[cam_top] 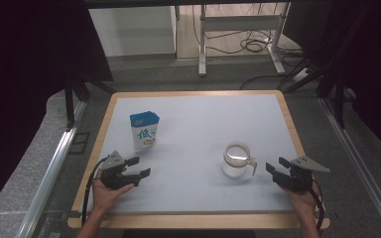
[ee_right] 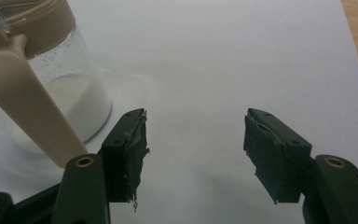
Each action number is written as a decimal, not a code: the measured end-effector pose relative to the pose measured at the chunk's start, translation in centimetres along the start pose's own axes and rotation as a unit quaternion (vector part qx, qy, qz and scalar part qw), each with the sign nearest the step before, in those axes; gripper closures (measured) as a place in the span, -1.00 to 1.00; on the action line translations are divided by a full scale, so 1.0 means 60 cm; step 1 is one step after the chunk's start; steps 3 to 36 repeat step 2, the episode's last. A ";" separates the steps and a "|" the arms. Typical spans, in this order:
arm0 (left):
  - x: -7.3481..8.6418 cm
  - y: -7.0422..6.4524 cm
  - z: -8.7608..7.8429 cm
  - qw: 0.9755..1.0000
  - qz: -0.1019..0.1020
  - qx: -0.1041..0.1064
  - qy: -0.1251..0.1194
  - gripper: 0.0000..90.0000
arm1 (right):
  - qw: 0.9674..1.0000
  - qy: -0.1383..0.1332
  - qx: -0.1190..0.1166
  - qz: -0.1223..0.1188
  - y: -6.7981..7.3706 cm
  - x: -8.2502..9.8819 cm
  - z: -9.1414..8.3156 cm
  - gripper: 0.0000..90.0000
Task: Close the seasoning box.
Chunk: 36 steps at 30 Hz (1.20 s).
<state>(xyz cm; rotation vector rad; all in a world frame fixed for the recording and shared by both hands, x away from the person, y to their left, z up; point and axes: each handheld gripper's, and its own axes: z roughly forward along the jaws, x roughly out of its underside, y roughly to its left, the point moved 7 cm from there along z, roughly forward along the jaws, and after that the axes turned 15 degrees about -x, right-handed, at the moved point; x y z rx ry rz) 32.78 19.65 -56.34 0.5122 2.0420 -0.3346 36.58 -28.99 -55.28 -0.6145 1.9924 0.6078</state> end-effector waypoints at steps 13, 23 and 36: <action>0.000 0.001 -0.001 1.000 -0.001 0.000 0.000 -0.32 | 1.000 -0.002 -0.001 0.000 0.001 -0.002 0.000 -0.12; 0.000 0.001 -0.001 1.000 -0.001 0.000 0.000 -0.32 | 1.000 -0.002 -0.001 0.000 0.001 -0.002 0.000 -0.12; 0.000 0.001 -0.001 1.000 -0.001 0.000 0.000 -0.32 | 1.000 -0.002 -0.001 0.000 0.001 -0.002 0.000 -0.12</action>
